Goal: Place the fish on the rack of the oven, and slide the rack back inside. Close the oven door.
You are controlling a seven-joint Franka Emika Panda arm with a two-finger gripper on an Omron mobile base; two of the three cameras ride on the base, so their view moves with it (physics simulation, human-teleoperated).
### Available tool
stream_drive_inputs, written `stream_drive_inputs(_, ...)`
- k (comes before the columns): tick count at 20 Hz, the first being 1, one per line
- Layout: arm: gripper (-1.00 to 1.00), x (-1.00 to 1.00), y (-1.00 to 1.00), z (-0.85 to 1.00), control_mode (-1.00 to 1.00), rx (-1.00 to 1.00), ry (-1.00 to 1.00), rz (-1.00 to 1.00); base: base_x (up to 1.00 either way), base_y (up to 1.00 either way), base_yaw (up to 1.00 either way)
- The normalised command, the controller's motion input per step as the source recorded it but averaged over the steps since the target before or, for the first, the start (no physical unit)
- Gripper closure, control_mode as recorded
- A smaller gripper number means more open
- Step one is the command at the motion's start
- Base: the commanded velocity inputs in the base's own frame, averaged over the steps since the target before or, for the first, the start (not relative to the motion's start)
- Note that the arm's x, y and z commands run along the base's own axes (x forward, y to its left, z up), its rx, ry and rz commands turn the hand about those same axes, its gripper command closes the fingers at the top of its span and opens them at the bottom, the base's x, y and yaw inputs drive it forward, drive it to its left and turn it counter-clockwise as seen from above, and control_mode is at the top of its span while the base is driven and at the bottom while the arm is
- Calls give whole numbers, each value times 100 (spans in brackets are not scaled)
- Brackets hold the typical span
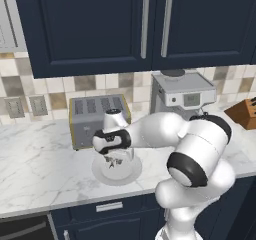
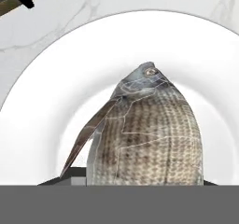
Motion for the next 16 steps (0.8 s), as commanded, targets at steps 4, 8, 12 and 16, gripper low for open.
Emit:
stream_drive_inputs(4, 100, -80, -20, 39, -100, 0, -34, 0, 0, 0, 0)
stream_drive_inputs(8, 100, -92, -39, 60, -100, 0, -44, 0, 0, 0, 0)
stream_drive_inputs(12, 100, -84, -77, 51, -100, 7, -32, -1, 0, 0, 0)
stream_drive_inputs(16, 100, -67, -89, 51, -100, 13, -12, -5, 0, 0, 0)
